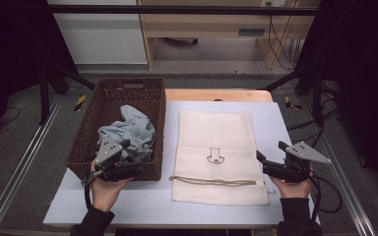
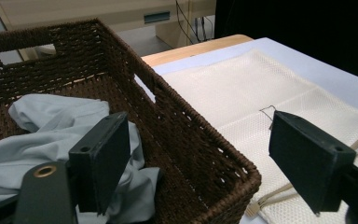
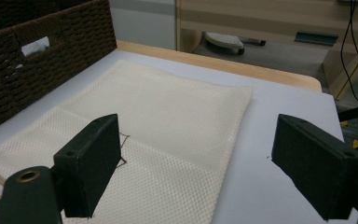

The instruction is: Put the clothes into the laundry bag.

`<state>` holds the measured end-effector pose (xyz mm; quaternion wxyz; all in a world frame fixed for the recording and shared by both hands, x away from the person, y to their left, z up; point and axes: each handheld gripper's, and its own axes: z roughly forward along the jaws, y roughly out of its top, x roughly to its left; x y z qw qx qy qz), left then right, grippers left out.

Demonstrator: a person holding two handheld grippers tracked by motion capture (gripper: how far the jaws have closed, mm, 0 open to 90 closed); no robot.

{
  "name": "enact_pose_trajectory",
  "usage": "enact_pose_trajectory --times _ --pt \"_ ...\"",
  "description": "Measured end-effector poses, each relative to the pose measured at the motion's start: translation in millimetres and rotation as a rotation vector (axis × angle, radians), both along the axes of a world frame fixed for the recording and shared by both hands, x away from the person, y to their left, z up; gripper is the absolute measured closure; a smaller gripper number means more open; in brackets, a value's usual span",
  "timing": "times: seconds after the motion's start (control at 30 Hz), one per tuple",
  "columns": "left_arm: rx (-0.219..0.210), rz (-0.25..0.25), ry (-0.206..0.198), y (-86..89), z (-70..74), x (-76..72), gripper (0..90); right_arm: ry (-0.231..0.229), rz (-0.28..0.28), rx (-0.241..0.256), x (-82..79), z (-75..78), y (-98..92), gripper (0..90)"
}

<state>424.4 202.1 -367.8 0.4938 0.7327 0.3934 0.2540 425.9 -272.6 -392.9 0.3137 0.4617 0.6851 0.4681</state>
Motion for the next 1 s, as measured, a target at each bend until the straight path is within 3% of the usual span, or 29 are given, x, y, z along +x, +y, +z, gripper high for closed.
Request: enact_pose_trajectory --times 0.23,0.37,0.63,0.77,1.0 --pt "-0.009 -0.033 0.008 -9.7 -3.3 -1.7 20.9 0.009 0.017 -0.011 0.4 -0.3 8.5 16.3" --pt "0.014 -0.048 0.01 -19.5 -5.0 -4.1 23.7 0.016 0.029 -0.02 0.9 -0.1 15.9 17.3" --pt "0.028 -0.133 0.028 -42.8 -11.4 -10.3 30.3 0.021 0.087 -0.017 -0.5 -0.7 33.2 20.6" --pt "0.034 -0.166 0.042 -55.0 -16.3 -14.9 37.3 0.045 0.117 -0.023 0.5 -6.8 44.5 22.3" --pt "0.081 -0.203 0.086 -78.8 -33.2 -19.0 43.8 0.107 0.17 -0.043 4.0 -23.0 61.0 25.8"
